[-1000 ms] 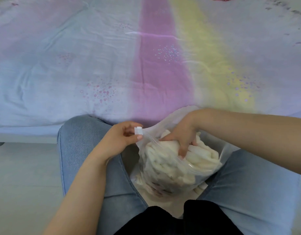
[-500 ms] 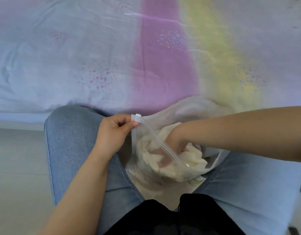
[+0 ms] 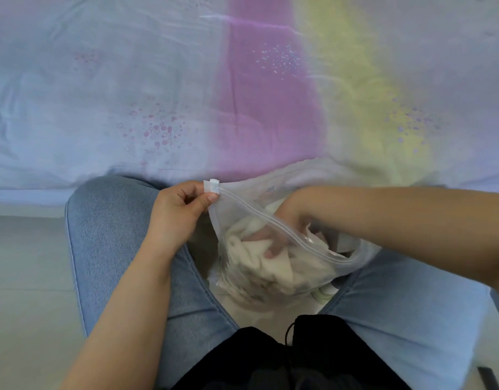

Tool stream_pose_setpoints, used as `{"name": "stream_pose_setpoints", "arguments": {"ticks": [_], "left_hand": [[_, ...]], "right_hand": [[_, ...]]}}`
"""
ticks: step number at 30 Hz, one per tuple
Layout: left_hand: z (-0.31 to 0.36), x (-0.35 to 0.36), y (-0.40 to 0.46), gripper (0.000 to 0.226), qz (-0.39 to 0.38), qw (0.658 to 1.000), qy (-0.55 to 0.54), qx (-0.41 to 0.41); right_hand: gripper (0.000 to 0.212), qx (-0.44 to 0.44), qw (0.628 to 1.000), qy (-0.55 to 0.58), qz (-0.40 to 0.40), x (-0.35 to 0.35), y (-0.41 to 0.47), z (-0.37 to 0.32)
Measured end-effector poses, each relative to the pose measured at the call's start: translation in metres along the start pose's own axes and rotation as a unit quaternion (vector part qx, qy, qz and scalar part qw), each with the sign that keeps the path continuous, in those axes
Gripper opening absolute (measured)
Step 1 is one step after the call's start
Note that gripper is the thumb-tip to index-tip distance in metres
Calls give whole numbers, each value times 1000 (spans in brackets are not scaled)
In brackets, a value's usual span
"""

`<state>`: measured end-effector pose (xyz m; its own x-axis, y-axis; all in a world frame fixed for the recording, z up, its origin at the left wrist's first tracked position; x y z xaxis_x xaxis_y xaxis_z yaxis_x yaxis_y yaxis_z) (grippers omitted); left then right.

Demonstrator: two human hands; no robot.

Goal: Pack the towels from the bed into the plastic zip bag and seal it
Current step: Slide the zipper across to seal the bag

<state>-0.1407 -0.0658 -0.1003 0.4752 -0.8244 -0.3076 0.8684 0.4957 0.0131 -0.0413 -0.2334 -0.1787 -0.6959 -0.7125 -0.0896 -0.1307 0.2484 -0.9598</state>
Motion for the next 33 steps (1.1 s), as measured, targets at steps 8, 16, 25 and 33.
{"name": "stream_pose_setpoints", "arguments": {"ticks": [8,16,25,33], "left_hand": [[2,8,8,22,11,1000,25,2],[-6,10,8,19,17,997,-72,-29],[-5,11,1,16,51,981,-174,-68],[-6,13,2,17,64,988,-134,-53]], "right_hand": [[50,-38,973,115,194,-31,-106,-19],[27,-25,867,-161,470,-46,-143,-68],[38,-21,834,-106,541,-53,-134,-70],[25,-100,812,-38,574,-68,-122,-86]]}}
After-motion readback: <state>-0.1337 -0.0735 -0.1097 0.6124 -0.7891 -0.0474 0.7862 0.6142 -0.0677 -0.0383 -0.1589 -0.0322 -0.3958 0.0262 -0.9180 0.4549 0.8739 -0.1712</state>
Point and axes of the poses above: each hand's wrist, its own y-axis towards the middle knuckle, its own x-axis out of the palm, z = x × y, the point moved 6 cm from there along y, towards the middle knuckle, and after that the axes turned 4 degrees about -z, right-handed, at the moved point
